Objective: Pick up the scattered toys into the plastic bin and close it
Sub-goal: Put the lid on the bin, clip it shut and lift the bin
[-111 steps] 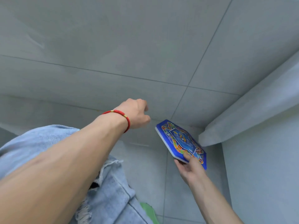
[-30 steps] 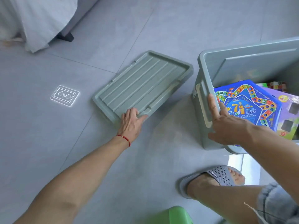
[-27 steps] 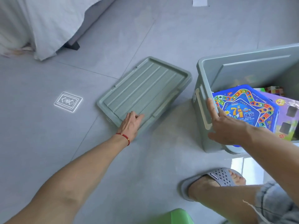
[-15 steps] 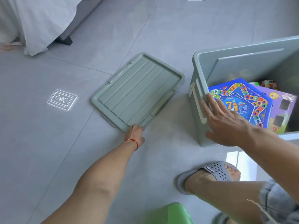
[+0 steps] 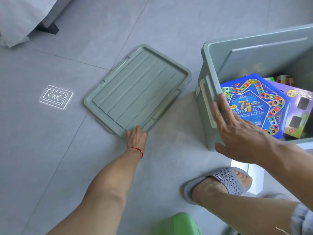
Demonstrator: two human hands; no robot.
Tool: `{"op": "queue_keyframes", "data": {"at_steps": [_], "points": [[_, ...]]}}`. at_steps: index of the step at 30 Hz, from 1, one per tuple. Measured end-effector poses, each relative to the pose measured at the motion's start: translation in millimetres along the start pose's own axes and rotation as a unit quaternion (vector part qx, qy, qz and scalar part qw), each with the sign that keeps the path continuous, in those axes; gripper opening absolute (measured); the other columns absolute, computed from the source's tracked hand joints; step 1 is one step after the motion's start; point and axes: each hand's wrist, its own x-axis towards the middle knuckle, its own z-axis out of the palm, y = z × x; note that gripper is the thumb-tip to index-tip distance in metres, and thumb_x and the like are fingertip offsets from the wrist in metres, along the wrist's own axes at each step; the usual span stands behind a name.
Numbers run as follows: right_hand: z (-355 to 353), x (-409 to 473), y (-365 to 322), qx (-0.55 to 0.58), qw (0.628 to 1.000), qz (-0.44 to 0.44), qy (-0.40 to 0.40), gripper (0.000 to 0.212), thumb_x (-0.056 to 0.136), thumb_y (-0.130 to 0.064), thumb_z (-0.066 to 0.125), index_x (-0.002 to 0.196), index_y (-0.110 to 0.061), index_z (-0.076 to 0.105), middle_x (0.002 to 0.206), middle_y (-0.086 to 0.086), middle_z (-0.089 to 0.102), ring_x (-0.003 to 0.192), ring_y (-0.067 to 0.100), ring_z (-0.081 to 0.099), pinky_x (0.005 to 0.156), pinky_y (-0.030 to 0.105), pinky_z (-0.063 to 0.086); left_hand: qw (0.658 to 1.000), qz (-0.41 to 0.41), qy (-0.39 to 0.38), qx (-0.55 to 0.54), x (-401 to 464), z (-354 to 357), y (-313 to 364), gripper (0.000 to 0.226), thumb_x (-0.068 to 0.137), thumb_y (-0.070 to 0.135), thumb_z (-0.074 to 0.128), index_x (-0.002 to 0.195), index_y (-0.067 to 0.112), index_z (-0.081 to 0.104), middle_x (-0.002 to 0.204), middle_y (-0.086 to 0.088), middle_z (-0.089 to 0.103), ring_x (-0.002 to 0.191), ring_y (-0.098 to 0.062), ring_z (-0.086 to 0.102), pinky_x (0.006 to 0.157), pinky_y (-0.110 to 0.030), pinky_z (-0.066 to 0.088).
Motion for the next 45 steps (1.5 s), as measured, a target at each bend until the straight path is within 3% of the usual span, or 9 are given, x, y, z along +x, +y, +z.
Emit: {"op": "queue_keyframes", "data": {"at_steps": [3,7,13,19,25,33,36,39,45], "points": [[1,-1,0,0.006,1.000,0.003,-0.001,0.115,0.089,-0.048,0.057,0.151,-0.005,-0.030,0.149,0.019,-0.048,0.153,0.030,0.016,0.104,0.038,0.047,0.999,-0.003,0.039,-0.011,-11,-4,-4,0.048,0.075,-0.002,0.064,0.114,0.026,0.067,0.110,-0.007,0.050,0.109,-0.029,0.044,0.091,-0.044,0.036],[2,1,0,0.018,1.000,0.010,0.005,0.114,0.090,-0.050,0.057,0.152,-0.004,-0.027,0.150,0.020,-0.046,0.151,0.031,0.022,0.105,0.039,0.047,0.992,0.039,0.121,0.011,-25,-15,-20,0.051,0.065,-0.006,0.055,0.110,0.016,0.062,0.095,-0.011,0.048,0.088,-0.031,0.047,0.079,-0.042,0.037],[-6,-3,2,0.051,0.998,0.007,0.021,0.108,0.090,-0.048,0.062,0.155,-0.006,-0.014,0.157,0.013,-0.033,0.149,0.031,0.025,0.103,0.044,0.047,0.971,0.091,0.221,0.017,-35,-60,-36,0.033,0.081,-0.005,0.037,0.099,0.014,0.056,0.086,-0.011,0.041,0.074,-0.030,0.043,0.063,-0.045,0.041],[-19,-11,6,0.088,0.996,0.011,0.016,0.095,0.093,-0.039,0.061,0.159,-0.018,-0.004,0.164,0.006,-0.022,0.154,0.030,0.005,0.113,0.052,0.036,0.975,0.023,0.216,-0.052,-43,-138,-62,0.071,0.067,-0.010,0.053,0.133,0.014,0.040,0.100,-0.015,0.048,0.080,-0.037,0.053,0.068,-0.046,0.049],[-47,-23,5,0.217,0.971,0.007,0.102,0.079,0.096,-0.031,0.061,0.159,-0.023,0.015,0.168,0.003,-0.005,0.152,0.028,0.017,0.116,0.039,0.028,0.953,-0.016,0.275,-0.127,-62,-211,-74,0.067,0.073,-0.010,0.050,0.139,0.002,0.043,0.107,-0.021,0.050,0.091,-0.041,0.054,0.075,-0.047,0.047],[-85,-63,39,0.349,0.898,0.072,0.259,0.068,0.094,-0.028,0.063,0.155,-0.024,0.033,0.153,0.010,0.042,0.137,0.028,0.043,0.108,0.034,0.036,0.897,0.152,0.414,-0.039,-100,-291,-10,0.080,0.062,-0.012,0.054,0.140,0.005,0.047,0.100,-0.014,0.051,0.078,-0.037,0.055,0.063,-0.042,0.048],[-91,-88,66,0.461,0.828,0.146,0.284,0.084,0.085,-0.051,0.061,0.156,-0.027,0.024,0.151,0.011,0.046,0.132,0.031,0.051,0.107,0.049,0.044,0.856,0.234,0.459,0.030,-96,-323,49,0.075,0.067,-0.010,0.045,0.141,0.001,0.048,0.098,-0.015,0.053,0.078,-0.035,0.055,0.061,-0.043,0.048],[-85,-117,104,0.536,0.760,0.205,0.305,0.088,0.068,-0.065,0.053,0.148,-0.030,0.035,0.145,0.012,0.053,0.108,0.019,0.062,0.092,0.043,0.052,0.814,0.307,0.486,0.086,-92,-335,118,0.062,0.082,-0.003,0.029,0.139,0.004,0.051,0.095,-0.014,0.056,0.076,-0.033,0.057,0.057,-0.041,0.047],[-36,-182,162,0.421,0.808,0.323,0.255,0.056,0.093,-0.030,0.060,0.145,-0.013,0.046,0.137,0.012,0.059,0.118,0.028,0.058,0.099,0.034,0.044,0.764,0.406,0.478,0.151,-95,-289,214,0.048,0.095,-0.001,0.029,0.133,0.012,0.056,0.088,-0.008,0.057,0.070,-0.025,0.054,0.053,-0.034,0.041]]}}
